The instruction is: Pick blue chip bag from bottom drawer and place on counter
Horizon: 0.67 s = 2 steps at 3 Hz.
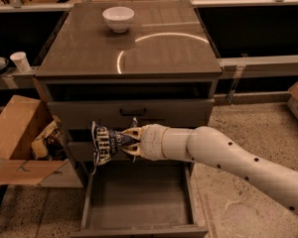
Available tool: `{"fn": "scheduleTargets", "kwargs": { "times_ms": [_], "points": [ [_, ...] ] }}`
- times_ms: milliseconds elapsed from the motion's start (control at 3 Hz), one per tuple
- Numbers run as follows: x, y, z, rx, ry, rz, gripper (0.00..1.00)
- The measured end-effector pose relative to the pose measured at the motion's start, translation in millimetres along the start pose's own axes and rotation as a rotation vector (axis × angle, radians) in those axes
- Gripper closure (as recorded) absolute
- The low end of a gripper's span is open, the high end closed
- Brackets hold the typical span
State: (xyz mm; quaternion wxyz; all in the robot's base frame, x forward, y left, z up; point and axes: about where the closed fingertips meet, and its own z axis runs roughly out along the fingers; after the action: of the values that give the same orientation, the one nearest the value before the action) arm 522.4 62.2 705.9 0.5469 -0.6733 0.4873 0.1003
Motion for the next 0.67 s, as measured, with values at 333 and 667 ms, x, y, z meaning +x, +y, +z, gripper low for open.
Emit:
{"fn": "scheduleTargets", "kwargs": {
  "times_ms": [333, 667],
  "points": [
    [-19.3, -44.6, 8.8, -0.024, 0.038, -0.061, 1.0],
    [-47.4, -109.9, 14.2, -0.022, 0.076, -0.143, 1.0]
  ]
}}
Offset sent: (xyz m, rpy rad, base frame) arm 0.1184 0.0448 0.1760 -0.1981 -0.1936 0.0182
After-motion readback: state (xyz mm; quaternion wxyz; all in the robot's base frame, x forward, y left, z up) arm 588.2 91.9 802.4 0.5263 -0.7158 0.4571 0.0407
